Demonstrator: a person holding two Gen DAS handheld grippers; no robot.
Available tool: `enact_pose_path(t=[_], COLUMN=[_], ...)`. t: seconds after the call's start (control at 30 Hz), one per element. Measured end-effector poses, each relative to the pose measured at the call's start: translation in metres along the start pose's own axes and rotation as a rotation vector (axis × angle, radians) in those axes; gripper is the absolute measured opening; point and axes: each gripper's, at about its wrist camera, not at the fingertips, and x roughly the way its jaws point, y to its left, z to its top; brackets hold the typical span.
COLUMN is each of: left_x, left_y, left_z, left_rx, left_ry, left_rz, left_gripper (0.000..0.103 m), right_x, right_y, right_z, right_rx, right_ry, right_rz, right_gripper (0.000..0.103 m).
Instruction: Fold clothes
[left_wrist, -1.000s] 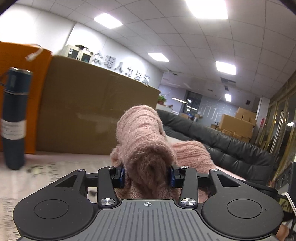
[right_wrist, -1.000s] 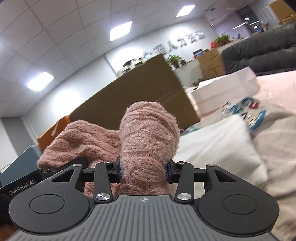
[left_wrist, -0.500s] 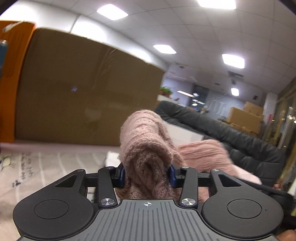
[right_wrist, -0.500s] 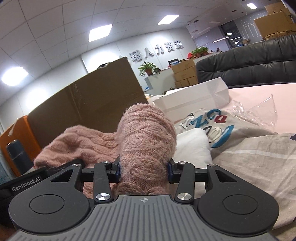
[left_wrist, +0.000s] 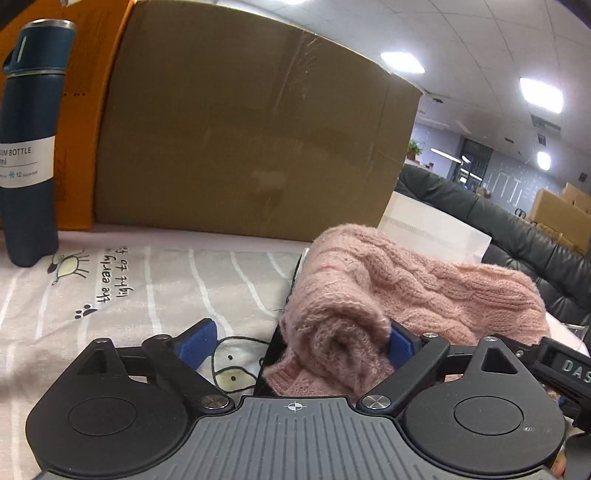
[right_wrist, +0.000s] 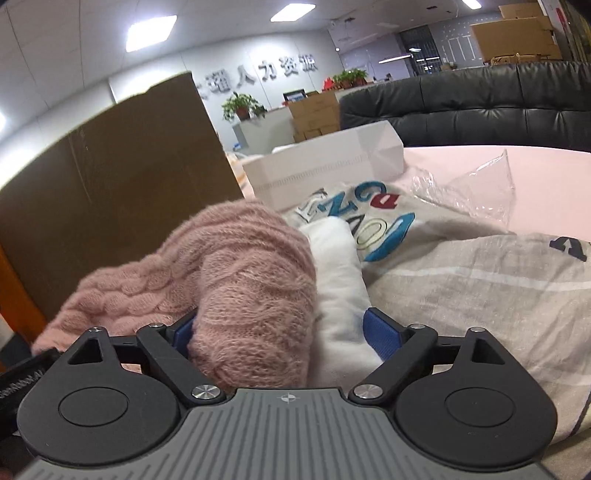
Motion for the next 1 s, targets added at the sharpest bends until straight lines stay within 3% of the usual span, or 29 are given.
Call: enact_pose_path(t=[0.1,0.17,0.23,0.33,0.47,0.6,0.77,1.0], left_x=[-0.008,-0.023,-0.044,-0.076,-0.116,-0.145,-0.161,-0.165], left_y=[0.002,0.008,0.015,0.029,0.051,0.072,0.087,0.082], left_z=[0.005,0.007,0.007,0.007,0.007,0.008,0.014,-0.004], left_rx=[-0.01,-0.029,-0.036,-0.013,0.037,0.078,0.032,0.084], left_ry=[-0.007,-0.021,-0.057,-0.113,-0.171,-0.223,-0.283,-0.484], left_rz=[-0.013,-0.028,-0.038,-0.039,-0.026,-0.016,-0.033,0.013], left_gripper=[0.095,0.095,0.095,0.096,0.099,0.1,0.101,0.103], right_x=[0.003,-0.005,-0.022,-0.053,-0.078,-0.098,-0.133,-0.137], right_y=[-0.003,-0.005,-0.006,-0.005,0.006,0.029,0.066,0.122], right_z=[0.0,0.0,0.0,-0.008,-0.02,-0.024,-0.036,-0.083], right_rx=[0.011,0.03,0.042,0.037,-0.018,-0.08,-0.002,-0.135], right_ry=[-0.007,-0.057,-0.166,-0.391,-0.526,-0.532,-0.504,-0.431], right_rz=[0.027,0.055,0.084,0.091,0.041,0.01,-0.018,-0.049], right_gripper=[0.093,0.093,0.094,0.103,0.103,0.103,0.103,0.103])
